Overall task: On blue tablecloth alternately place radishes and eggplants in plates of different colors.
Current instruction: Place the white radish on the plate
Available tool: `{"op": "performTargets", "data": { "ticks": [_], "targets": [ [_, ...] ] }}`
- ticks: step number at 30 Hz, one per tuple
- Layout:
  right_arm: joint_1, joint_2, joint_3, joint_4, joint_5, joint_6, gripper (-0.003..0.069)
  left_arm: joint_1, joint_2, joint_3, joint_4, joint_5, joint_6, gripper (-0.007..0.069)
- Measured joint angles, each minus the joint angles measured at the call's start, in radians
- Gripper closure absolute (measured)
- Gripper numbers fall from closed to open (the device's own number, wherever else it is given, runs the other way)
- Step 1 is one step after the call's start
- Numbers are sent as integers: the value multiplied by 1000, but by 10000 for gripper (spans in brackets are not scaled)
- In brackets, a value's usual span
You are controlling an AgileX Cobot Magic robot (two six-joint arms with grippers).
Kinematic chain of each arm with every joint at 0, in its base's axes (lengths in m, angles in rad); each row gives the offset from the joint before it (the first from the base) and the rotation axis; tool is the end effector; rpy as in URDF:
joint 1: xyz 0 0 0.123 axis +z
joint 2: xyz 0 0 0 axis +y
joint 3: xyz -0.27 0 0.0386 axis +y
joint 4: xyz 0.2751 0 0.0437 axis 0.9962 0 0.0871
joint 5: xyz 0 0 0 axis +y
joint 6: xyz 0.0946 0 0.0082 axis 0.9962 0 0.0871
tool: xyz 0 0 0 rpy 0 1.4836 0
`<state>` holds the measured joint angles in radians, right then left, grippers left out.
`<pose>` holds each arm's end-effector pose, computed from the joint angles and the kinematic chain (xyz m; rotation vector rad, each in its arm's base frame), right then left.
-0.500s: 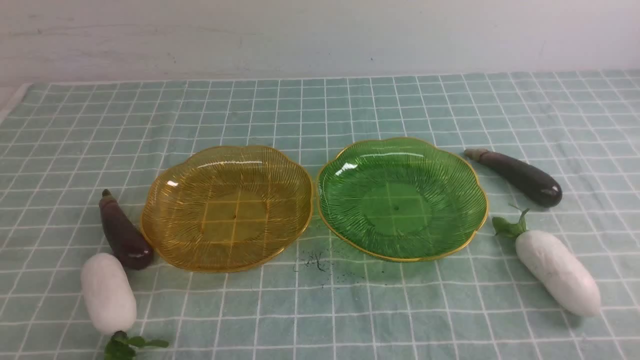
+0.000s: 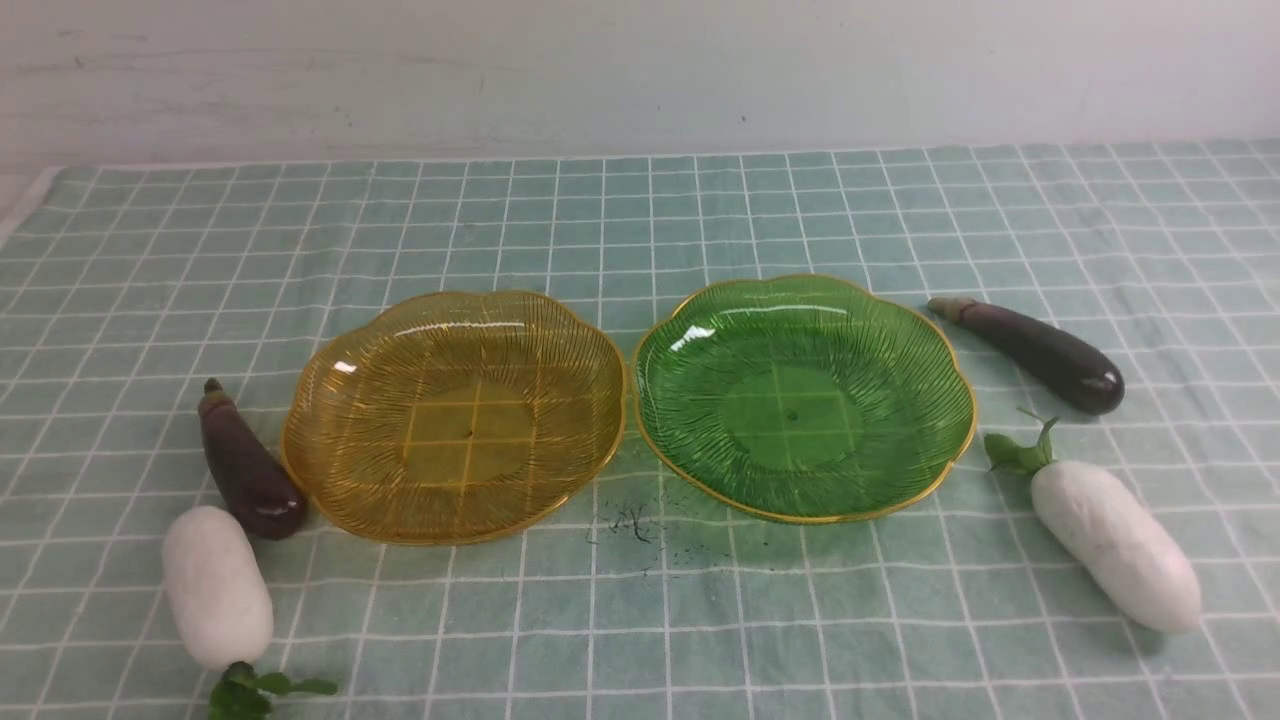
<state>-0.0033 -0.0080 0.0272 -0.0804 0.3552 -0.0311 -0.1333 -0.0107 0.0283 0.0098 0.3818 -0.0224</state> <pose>0.0966 -0.0030 0.1710 -0.0764 1.8565 -0.1022 0.0950 -0.0124 0.1683 0.1105 1.8809 -0.0970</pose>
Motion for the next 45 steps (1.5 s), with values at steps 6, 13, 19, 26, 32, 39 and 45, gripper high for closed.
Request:
{"op": "performTargets", "data": {
  "ticks": [6, 13, 19, 26, 32, 39, 45],
  "targets": [
    [0, 0, 0, 0, 0, 0, 674, 0, 0, 0, 0, 0, 0, 632],
    [0, 0, 0, 0, 0, 0, 674, 0, 0, 0, 0, 0, 0, 632],
    [0, 0, 0, 0, 0, 0, 674, 0, 0, 0, 0, 0, 0, 632],
    [0, 0, 0, 0, 0, 0, 674, 0, 0, 0, -1, 0, 0, 632],
    [0, 0, 0, 55, -13, 31, 674, 0, 0, 0, -174, 0, -82, 632],
    [0, 0, 1, 545, -36, 310, 674, 0, 0, 0, -666, 4, -256, 632],
    [0, 0, 2, 685, -59, 354, 674, 0, 0, 0, -810, -22, -233, 632]
  ]
}}
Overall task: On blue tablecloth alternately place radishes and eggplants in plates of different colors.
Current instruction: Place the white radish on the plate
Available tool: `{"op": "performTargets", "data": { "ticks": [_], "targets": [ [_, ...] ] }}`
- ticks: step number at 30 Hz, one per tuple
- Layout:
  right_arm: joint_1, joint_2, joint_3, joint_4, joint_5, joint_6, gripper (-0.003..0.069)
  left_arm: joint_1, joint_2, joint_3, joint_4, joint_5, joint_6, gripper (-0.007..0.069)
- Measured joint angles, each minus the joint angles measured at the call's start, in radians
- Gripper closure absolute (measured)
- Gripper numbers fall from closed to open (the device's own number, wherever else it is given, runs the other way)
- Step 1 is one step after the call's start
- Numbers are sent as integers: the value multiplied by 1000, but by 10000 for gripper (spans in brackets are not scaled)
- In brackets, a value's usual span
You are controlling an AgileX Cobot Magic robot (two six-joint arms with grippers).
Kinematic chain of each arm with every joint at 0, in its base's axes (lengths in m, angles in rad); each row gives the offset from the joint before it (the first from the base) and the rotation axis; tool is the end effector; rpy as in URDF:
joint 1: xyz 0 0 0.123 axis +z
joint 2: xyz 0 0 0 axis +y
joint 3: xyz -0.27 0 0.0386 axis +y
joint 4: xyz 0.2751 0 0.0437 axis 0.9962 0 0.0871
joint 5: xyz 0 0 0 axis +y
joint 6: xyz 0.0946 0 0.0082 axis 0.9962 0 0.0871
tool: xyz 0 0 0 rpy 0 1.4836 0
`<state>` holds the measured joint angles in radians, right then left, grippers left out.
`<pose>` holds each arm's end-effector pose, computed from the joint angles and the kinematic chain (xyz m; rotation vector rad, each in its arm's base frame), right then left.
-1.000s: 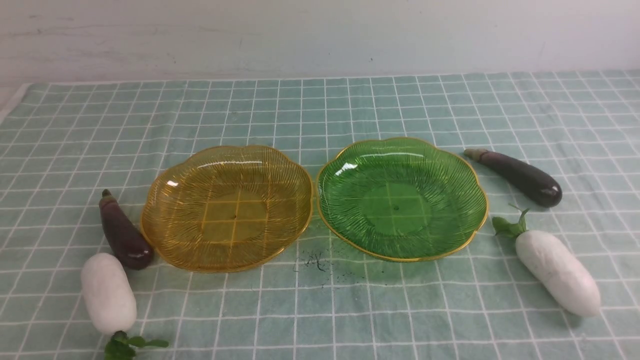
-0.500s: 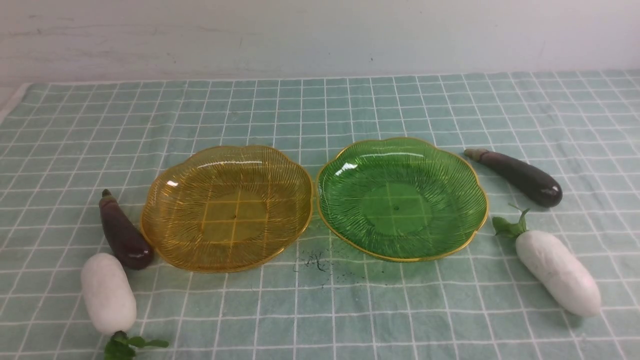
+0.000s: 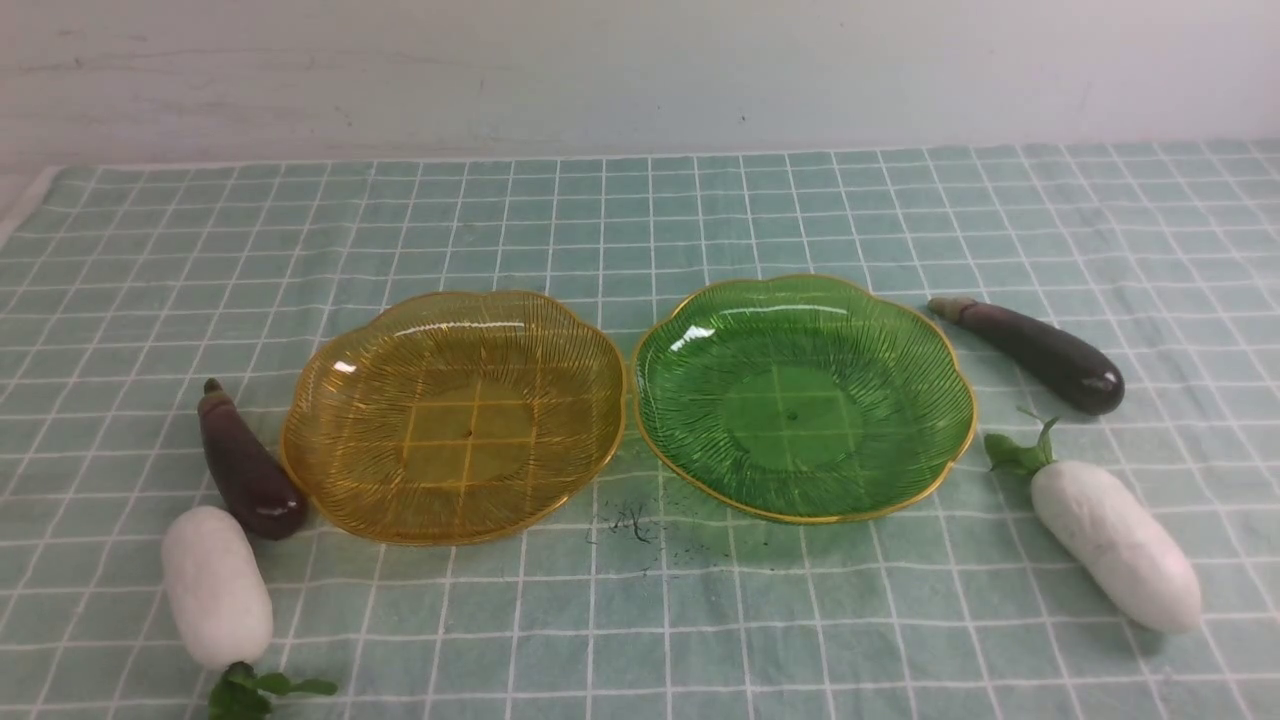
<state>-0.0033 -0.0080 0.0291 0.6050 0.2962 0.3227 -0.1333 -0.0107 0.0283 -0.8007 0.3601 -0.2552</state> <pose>0.0978 0.0155 0.1805 0.6836 1.6846 0.7973 0.0916 -0.0366 0.1805 -0.6233 1.7701 -1.0459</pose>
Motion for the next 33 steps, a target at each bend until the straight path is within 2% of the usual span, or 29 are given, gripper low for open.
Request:
{"op": "performTargets", "data": {
  "ticks": [5, 12, 16, 17, 18, 21, 27, 33],
  "targets": [
    [0, 0, -1, 1, -34, -28, 674, 0, 0, 0, -57, 3, 15, 632],
    [0, 50, -190, -56, -175, -300, 674, 0, 40, -179, -35, 193, 110, 632],
    [0, 169, -270, -59, -137, -416, 674, 0, 119, -250, 26, 286, 114, 632],
    [0, 258, -308, -61, -78, -469, 674, 0, 183, -286, 75, 348, 116, 632],
    [0, 268, -308, -63, -59, -475, 674, 0, 204, -293, 86, 360, 116, 632],
    [0, 465, -391, -95, 135, -564, 674, 0, 307, -333, 155, 435, 116, 631],
    [0, 793, -550, -189, 451, -590, 674, 0, 456, -351, 208, 472, 145, 631],
    [0, 953, -583, -208, 553, -591, 674, 0, 502, -351, 222, 472, 156, 622]
  ]
}}
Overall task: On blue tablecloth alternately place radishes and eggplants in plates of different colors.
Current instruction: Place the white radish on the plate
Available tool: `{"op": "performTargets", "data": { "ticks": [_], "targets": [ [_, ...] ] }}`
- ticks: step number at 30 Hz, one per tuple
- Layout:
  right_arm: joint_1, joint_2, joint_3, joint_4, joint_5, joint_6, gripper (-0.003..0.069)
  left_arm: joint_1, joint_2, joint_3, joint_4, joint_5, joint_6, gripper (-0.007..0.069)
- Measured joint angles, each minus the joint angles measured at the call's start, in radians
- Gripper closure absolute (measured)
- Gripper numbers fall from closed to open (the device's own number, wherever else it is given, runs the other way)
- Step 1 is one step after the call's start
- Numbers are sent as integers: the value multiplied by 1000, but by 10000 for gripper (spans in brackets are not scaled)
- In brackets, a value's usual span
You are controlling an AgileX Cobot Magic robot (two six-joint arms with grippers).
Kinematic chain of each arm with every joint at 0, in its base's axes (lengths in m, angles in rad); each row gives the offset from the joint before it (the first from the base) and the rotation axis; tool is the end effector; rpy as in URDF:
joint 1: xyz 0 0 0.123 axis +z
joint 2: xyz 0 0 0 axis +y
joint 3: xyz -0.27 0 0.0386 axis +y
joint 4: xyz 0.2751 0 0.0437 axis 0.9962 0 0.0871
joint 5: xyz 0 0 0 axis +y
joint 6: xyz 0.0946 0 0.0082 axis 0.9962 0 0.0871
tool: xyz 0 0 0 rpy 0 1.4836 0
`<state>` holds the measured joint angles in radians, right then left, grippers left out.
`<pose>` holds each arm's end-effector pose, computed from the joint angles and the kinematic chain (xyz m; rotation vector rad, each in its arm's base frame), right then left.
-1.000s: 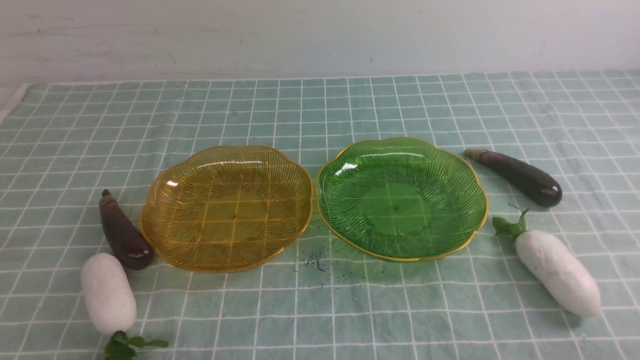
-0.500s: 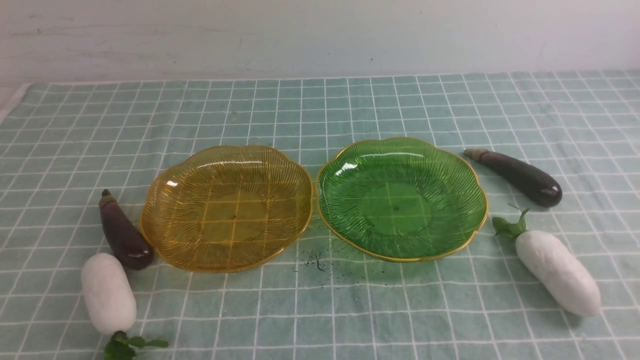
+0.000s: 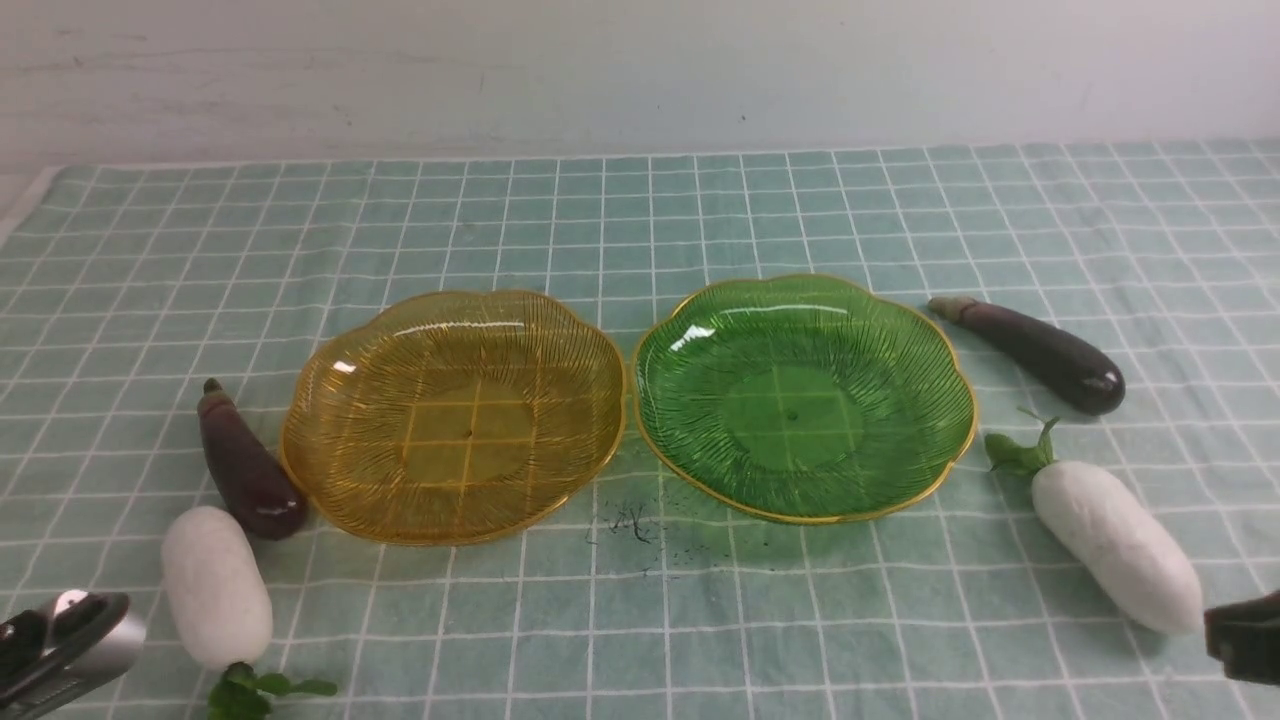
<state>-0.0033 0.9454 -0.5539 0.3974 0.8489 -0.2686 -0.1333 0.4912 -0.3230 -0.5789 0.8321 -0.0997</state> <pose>0.1844 0.0270 0.2184 -0.0850 2.6580 0.3941 0.1114 -0.0537 0.2176 -0.2644 2.4405 -0.7948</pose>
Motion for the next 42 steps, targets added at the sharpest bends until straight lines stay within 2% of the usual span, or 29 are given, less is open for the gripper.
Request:
{"op": "performTargets", "data": {
  "ticks": [11, 20, 24, 29, 35, 42],
  "targets": [
    [0, 67, -6, 0, 8, -1, 674, 0, 1, 0, 84, 0, 3, 523],
    [0, 67, -8, 0, 8, -1, 673, 0, 1, 0, 112, 0, 3, 386],
    [0, 67, -8, -7, 3, -1, 650, 0, 1, 0, 126, -1, 3, 337],
    [0, 77, -15, -57, -31, -1, 500, 0, 1, 0, 128, -10, 3, 324],
    [0, 203, -121, -145, -60, -46, 218, 0, 1, 0, 128, -17, 3, 324],
    [0, 432, -243, -192, -159, -53, 57, 0, 2, 0, 128, -21, 3, 324]
  ]
}}
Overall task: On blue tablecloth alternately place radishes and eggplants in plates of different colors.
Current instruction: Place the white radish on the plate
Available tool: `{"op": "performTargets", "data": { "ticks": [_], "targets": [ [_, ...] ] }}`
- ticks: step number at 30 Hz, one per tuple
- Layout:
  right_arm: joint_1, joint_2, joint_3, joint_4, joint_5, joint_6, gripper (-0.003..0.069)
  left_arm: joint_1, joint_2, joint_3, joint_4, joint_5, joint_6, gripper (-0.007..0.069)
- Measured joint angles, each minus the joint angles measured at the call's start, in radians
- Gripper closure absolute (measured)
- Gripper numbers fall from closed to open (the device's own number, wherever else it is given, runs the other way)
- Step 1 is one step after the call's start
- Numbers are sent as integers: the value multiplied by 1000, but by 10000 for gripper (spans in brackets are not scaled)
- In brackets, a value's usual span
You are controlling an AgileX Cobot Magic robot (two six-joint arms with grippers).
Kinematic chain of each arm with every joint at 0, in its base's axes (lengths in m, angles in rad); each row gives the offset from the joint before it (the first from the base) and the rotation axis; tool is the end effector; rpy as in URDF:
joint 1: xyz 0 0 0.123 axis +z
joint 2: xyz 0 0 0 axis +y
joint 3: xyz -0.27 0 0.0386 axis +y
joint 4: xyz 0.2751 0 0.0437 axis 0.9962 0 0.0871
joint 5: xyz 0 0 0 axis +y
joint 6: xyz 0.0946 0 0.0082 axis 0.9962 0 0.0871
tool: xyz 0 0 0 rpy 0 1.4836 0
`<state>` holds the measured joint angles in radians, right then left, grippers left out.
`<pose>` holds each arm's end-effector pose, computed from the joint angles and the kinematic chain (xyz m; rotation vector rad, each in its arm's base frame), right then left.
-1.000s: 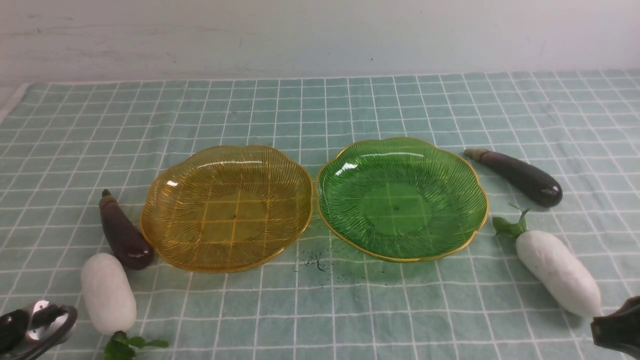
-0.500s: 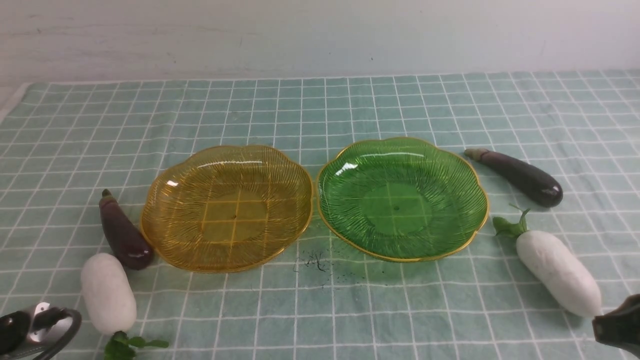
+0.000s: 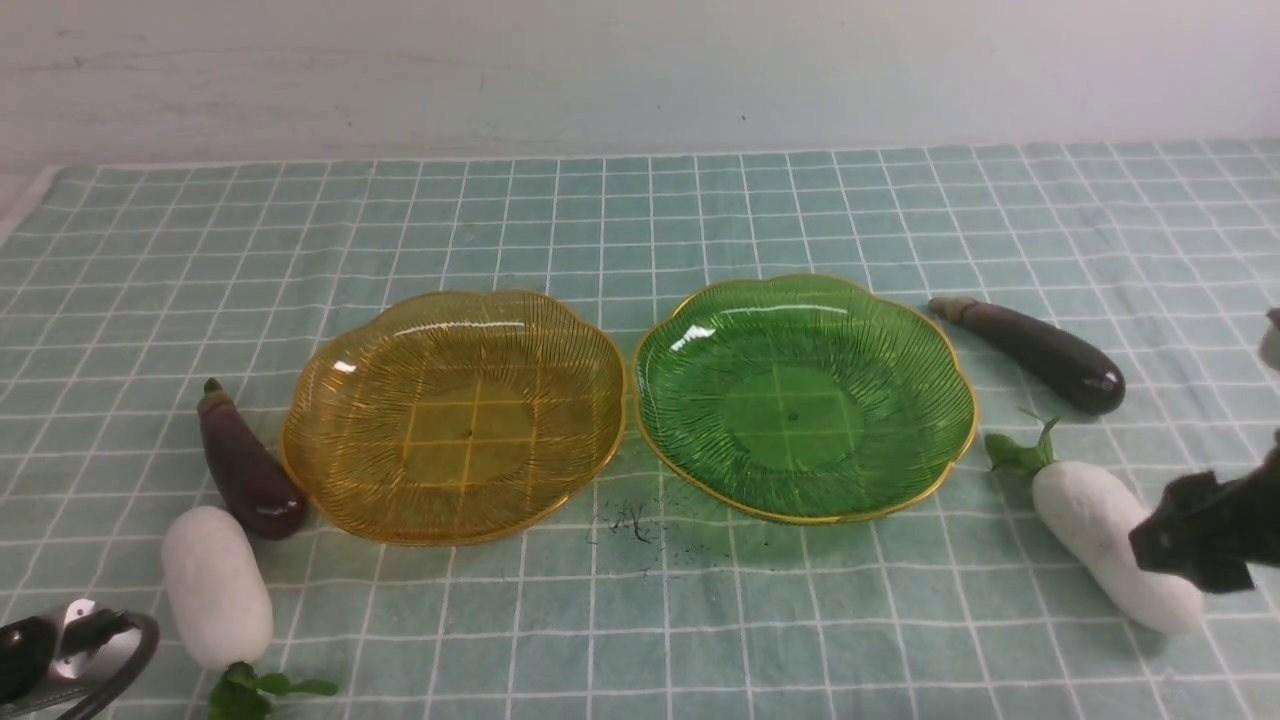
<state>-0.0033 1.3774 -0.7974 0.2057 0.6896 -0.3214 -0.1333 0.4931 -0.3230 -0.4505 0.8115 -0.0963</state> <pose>0.2766 0.0114 0.1944 -0.2521 2.7194 0.1321 0.1139 -0.0455 0.2141 -0.1973 2.4474 -0.6365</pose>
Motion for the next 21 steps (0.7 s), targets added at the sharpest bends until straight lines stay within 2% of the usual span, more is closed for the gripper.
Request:
{"op": "performTargets", "data": {
  "ticks": [11, 18, 21],
  "targets": [
    [0, 276, -78, -48, -59, -1, 60, 0, 0, 0, 0, 0, 0, 324],
    [0, 320, -87, -37, -47, -1, 134, 0, 0, 0, 0, 0, 0, 324],
    [0, 320, -134, -37, 31, -1, 143, 0, 0, 0, 0, 0, 0, 324]
  ]
}}
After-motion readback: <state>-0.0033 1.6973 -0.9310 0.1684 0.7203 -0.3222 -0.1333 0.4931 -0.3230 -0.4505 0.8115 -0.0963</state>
